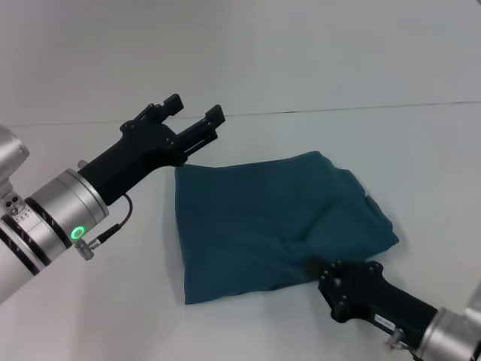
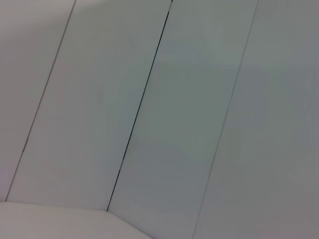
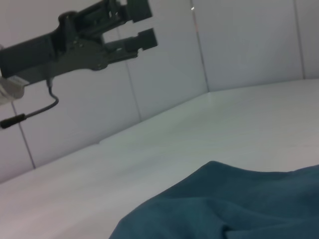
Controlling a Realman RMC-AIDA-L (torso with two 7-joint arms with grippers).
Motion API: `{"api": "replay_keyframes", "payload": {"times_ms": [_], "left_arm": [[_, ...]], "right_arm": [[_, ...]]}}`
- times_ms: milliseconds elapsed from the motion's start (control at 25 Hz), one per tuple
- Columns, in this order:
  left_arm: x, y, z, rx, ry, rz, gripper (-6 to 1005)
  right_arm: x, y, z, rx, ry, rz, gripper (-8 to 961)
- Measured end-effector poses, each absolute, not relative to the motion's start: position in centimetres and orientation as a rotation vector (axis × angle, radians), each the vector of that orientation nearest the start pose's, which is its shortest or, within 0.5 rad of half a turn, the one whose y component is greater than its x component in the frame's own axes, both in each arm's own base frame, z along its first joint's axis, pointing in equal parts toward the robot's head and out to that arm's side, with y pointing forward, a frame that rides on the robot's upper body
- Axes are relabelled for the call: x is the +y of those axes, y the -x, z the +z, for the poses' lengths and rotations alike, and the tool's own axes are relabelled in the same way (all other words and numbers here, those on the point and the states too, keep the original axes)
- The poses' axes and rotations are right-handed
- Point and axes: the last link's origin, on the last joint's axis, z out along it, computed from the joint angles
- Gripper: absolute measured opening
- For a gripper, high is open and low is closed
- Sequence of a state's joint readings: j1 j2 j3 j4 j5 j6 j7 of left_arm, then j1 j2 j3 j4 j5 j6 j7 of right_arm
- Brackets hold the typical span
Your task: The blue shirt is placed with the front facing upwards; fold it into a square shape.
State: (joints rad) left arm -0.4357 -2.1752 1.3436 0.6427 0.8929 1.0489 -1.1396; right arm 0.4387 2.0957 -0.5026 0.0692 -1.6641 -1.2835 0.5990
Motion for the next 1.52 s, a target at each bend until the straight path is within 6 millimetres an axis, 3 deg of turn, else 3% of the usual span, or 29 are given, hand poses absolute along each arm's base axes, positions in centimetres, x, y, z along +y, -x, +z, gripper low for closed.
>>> {"api": "replay_keyframes", "payload": {"times_ms": [200, 360, 480, 640, 720, 760, 840, 1280, 1480, 1520], "left_arm": [[36.5, 20.0, -4.1, -0.693, 2.160, -1.171, 895], [36.5, 19.9, -4.2, -0.675, 2.169, -1.166, 895], [36.4, 20.0, -4.2, -0.652, 2.175, -1.156, 896], [36.2, 20.4, -4.1, -0.644, 2.180, -1.148, 896], [35.7, 20.6, -4.2, -0.620, 2.218, -1.131, 897], [35.6, 20.6, -4.2, -0.610, 2.237, -1.121, 897], [35.1, 20.8, -4.6, -0.585, 2.298, -1.085, 897], [34.4, 20.6, -5.1, -0.581, 2.475, -0.983, 899], [34.5, 21.0, -4.8, -0.597, 2.471, -0.965, 898], [34.5, 21.2, -4.7, -0.608, 2.467, -0.966, 898]], "right_arm": [[25.3, -31.2, -7.0, 0.794, 2.107, 1.011, 4], [27.2, -32.8, -2.0, 0.831, 1.957, 1.098, 4], [29.8, -33.2, 2.6, 0.888, 2.046, 1.070, 4], [33.0, -32.0, 8.5, 1.019, 2.311, 0.849, 48], [34.3, -30.8, 10.4, 1.104, 2.417, 0.732, 78], [34.8, -30.3, 11.1, 1.135, 2.444, 0.694, 146], [35.8, -29.2, 11.6, 1.181, 2.486, 0.616, 282], [41.0, -24.6, 8.3, 1.287, 2.508, 0.135, 527], [41.8, -24.3, 7.4, 1.287, 2.477, 0.092, 725], [41.8, -24.3, 7.2, 1.289, 2.469, 0.084, 724]]}}
